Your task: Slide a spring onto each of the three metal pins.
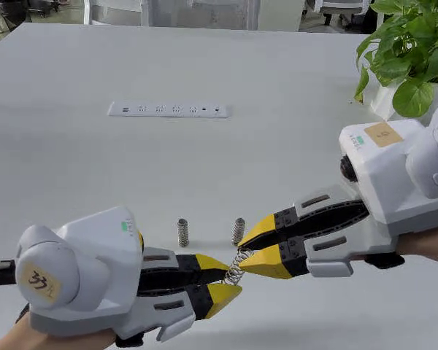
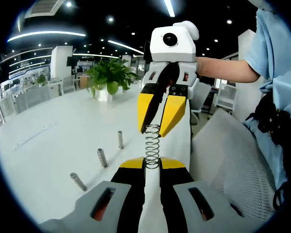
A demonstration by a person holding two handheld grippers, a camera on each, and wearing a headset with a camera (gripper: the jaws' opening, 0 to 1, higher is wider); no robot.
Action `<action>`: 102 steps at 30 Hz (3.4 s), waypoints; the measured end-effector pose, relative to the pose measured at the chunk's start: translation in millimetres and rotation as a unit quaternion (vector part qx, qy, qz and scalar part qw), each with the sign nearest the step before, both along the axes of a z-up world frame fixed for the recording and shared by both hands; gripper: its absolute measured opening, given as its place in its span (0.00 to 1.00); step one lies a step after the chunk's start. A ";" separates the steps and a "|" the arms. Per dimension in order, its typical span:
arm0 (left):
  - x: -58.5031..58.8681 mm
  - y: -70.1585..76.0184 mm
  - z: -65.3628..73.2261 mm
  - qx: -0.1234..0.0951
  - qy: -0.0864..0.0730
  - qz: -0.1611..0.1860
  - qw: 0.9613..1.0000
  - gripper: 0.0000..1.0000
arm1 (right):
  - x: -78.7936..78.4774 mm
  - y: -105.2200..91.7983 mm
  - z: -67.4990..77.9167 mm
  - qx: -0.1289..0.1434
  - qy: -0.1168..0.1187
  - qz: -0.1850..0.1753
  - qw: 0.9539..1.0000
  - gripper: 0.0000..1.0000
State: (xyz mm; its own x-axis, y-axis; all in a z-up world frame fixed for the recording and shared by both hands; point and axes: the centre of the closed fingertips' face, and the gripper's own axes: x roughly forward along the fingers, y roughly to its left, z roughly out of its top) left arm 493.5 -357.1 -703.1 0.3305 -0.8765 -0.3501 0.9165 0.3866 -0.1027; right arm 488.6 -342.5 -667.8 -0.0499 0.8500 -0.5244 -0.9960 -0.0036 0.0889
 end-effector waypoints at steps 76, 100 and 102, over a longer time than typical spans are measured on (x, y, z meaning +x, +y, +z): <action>3.9 -17.7 -23.5 0.080 0.000 -0.065 0.995 0.06 | -3.5 -16.8 -50.6 -0.247 -0.057 0.171 0.952 0.09; 2.8 -20.5 -24.6 0.054 0.012 -0.048 0.997 0.07 | -3.9 -15.3 -52.0 -0.257 -0.041 0.165 0.951 0.07; 3.6 -20.0 -23.9 0.051 0.012 -0.043 0.998 0.07 | -3.3 -15.2 -51.7 -0.257 -0.042 0.165 0.951 0.07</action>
State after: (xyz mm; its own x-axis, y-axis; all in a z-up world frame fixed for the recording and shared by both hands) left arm 497.1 -377.2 -727.0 0.2456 -0.8611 -0.4452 0.9448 0.3154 -0.0888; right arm 485.3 -357.7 -719.4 -0.2088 0.4254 -0.8806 -0.9518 -0.2951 0.0832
